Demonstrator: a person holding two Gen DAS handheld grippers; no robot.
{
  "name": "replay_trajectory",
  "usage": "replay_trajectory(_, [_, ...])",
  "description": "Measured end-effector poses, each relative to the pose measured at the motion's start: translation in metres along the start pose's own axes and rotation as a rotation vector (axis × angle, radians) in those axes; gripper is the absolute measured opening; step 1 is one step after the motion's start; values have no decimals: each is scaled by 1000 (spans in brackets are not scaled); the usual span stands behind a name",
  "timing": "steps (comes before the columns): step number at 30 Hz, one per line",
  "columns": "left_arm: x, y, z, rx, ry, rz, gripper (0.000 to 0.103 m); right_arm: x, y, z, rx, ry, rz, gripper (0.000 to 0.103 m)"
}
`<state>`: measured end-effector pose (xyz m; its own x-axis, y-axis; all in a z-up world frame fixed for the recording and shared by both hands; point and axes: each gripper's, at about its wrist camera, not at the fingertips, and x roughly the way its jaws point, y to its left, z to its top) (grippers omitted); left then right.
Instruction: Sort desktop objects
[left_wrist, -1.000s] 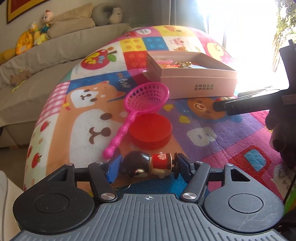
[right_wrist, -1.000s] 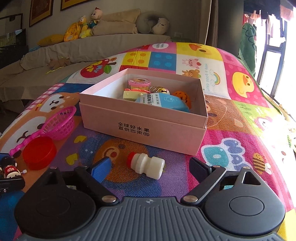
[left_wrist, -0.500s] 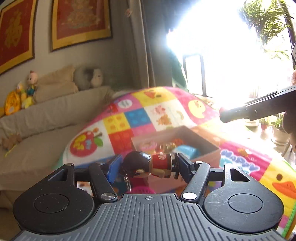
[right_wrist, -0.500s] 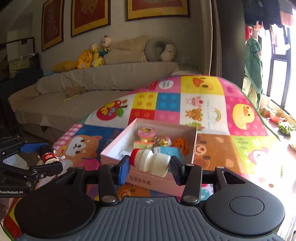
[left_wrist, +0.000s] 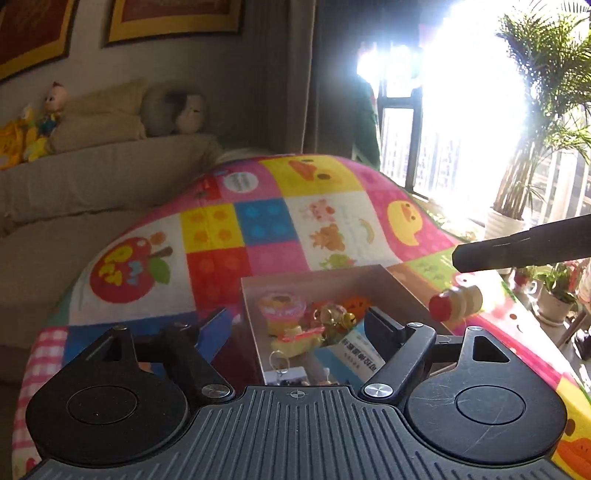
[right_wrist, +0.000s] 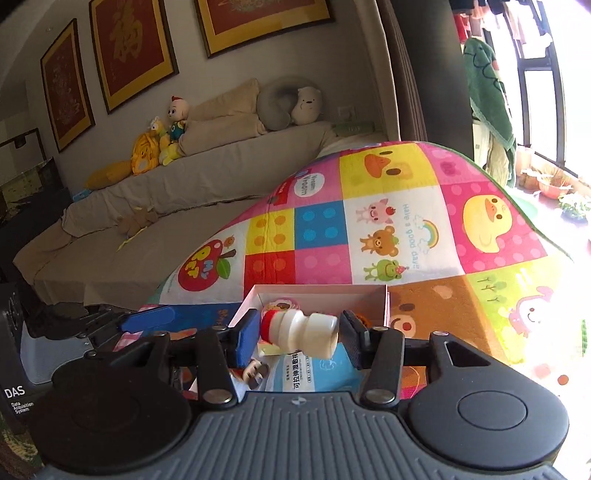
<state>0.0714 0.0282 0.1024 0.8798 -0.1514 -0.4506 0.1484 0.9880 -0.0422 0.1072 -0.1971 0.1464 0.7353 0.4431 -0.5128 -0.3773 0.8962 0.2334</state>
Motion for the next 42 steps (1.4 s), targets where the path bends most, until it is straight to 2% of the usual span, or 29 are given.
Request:
replay_trajectory(4, [-34,21,-31,-4,13,63,92,11,-7,-16,25,15,-11,54])
replay_trajectory(8, [-70,35,-68,38,46,103,96,6,-5,-32,21,17,-11,66])
replay_trajectory(9, [-74,37,-76,44,65,104,96,5,-1,-37,5,19,-12,72])
replay_trajectory(12, [-82,44,-104,76,153,130,96,8,21,-59,-87,49,9,79])
replay_trajectory(15, [-95,55,-122,51,197,166,96,18,58,-90,-222,110,79,85])
replay_trajectory(19, [-112,69,-130,-13,199,198,97,34,110,-132,-365,202,215,86])
replay_trajectory(25, [-119,88,-122,-42,180,282,97,59,156,-164,-435,266,290,88])
replay_trajectory(26, [-119,89,-120,-53,175,283,97,62,159,-167,-449,263,279,87])
replay_trajectory(28, [-114,88,-116,-68,170,261,97,64,161,-170,-477,253,252,78])
replay_trajectory(29, [-110,85,-115,-69,172,246,97,65,158,-170,-484,256,250,64])
replay_trajectory(31, [-99,74,-113,-50,181,210,97,59,149,-169,-477,250,243,63])
replay_trajectory(35, [-79,48,-113,3,197,139,98,39,118,-171,-474,209,158,63])
replay_trajectory(42, [-51,22,-109,39,208,85,100,8,28,-166,-306,202,-60,63])
